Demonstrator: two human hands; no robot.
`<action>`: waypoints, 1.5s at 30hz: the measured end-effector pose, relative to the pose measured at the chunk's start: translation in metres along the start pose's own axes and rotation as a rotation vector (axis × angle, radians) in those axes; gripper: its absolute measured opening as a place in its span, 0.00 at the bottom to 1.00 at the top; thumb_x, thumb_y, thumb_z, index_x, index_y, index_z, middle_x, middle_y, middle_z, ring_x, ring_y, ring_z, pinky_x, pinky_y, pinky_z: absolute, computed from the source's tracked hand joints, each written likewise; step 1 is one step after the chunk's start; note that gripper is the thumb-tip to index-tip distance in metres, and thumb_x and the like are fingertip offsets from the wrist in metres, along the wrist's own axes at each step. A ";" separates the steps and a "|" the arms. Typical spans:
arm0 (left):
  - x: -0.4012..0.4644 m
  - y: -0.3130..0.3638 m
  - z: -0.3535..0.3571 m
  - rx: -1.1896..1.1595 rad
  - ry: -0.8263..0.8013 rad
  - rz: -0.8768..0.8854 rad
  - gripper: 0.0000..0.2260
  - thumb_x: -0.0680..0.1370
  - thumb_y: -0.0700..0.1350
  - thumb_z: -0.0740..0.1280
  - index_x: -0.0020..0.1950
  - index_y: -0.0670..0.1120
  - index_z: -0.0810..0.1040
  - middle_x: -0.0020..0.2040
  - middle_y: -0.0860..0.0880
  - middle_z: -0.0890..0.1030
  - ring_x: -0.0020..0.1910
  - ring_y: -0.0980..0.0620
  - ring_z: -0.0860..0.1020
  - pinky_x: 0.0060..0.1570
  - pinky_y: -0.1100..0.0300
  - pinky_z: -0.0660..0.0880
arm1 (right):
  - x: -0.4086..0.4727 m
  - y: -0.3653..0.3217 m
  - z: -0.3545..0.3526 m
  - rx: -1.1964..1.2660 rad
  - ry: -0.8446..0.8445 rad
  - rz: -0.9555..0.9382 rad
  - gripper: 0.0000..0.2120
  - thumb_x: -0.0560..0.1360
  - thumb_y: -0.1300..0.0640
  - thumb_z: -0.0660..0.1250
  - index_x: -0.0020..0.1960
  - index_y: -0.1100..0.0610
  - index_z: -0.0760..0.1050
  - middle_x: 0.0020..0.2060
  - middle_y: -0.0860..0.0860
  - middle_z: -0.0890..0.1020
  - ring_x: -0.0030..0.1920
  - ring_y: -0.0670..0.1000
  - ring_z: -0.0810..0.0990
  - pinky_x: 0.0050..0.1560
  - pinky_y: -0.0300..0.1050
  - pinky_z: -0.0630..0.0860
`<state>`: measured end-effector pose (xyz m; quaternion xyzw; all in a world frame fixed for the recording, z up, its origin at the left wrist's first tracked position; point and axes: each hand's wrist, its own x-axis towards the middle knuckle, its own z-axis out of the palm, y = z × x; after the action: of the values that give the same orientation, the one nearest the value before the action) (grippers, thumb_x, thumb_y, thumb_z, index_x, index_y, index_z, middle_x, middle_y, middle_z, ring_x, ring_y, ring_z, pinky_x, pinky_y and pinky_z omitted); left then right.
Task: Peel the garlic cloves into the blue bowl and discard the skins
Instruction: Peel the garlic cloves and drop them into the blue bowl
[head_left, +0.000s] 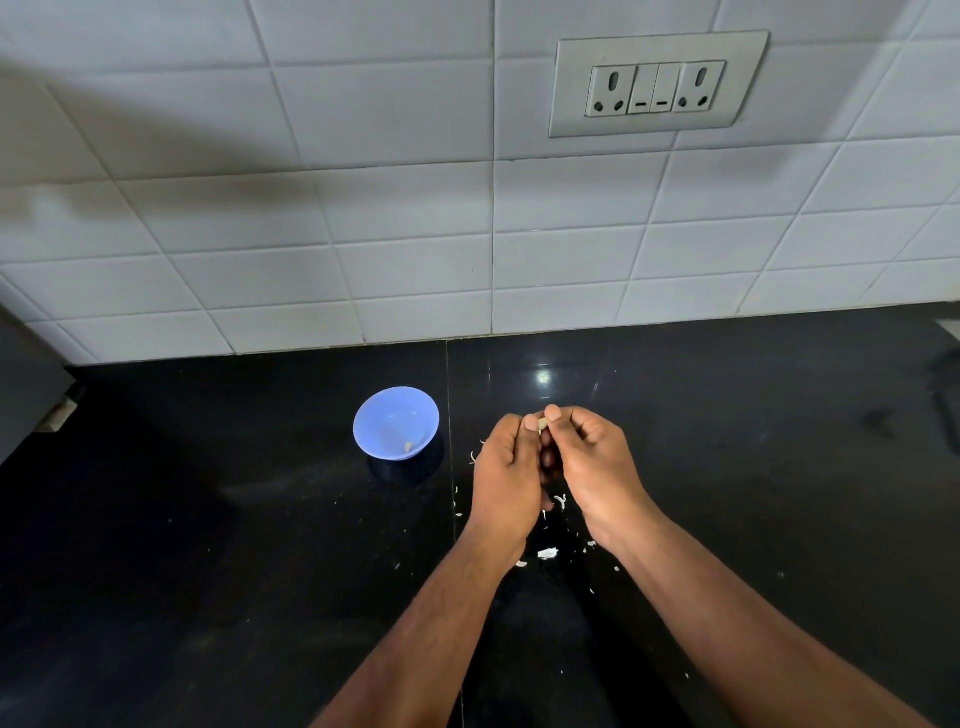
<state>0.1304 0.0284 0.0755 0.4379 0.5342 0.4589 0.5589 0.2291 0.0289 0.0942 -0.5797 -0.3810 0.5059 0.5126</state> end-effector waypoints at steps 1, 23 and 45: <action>0.000 0.000 0.000 0.007 0.002 0.002 0.14 0.89 0.50 0.59 0.52 0.43 0.78 0.36 0.52 0.77 0.32 0.55 0.74 0.28 0.57 0.75 | 0.000 0.000 0.001 0.010 -0.001 0.013 0.15 0.85 0.54 0.64 0.49 0.62 0.83 0.28 0.49 0.77 0.28 0.47 0.77 0.27 0.46 0.76; 0.011 0.010 -0.004 -0.191 -0.031 -0.064 0.16 0.89 0.51 0.60 0.50 0.44 0.80 0.40 0.44 0.75 0.36 0.51 0.76 0.30 0.57 0.76 | 0.003 -0.011 -0.018 0.044 -0.212 -0.032 0.09 0.82 0.58 0.68 0.58 0.53 0.87 0.44 0.56 0.87 0.42 0.48 0.82 0.45 0.40 0.81; 0.013 -0.003 -0.019 -0.111 -0.016 0.110 0.08 0.83 0.38 0.70 0.58 0.49 0.85 0.48 0.47 0.85 0.40 0.53 0.80 0.34 0.57 0.78 | 0.005 -0.005 -0.018 -0.094 -0.036 -0.079 0.05 0.79 0.58 0.74 0.45 0.51 0.88 0.42 0.51 0.88 0.41 0.48 0.85 0.38 0.41 0.79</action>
<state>0.1116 0.0406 0.0694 0.4389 0.4785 0.5142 0.5604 0.2482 0.0310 0.0976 -0.5784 -0.4363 0.4772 0.4974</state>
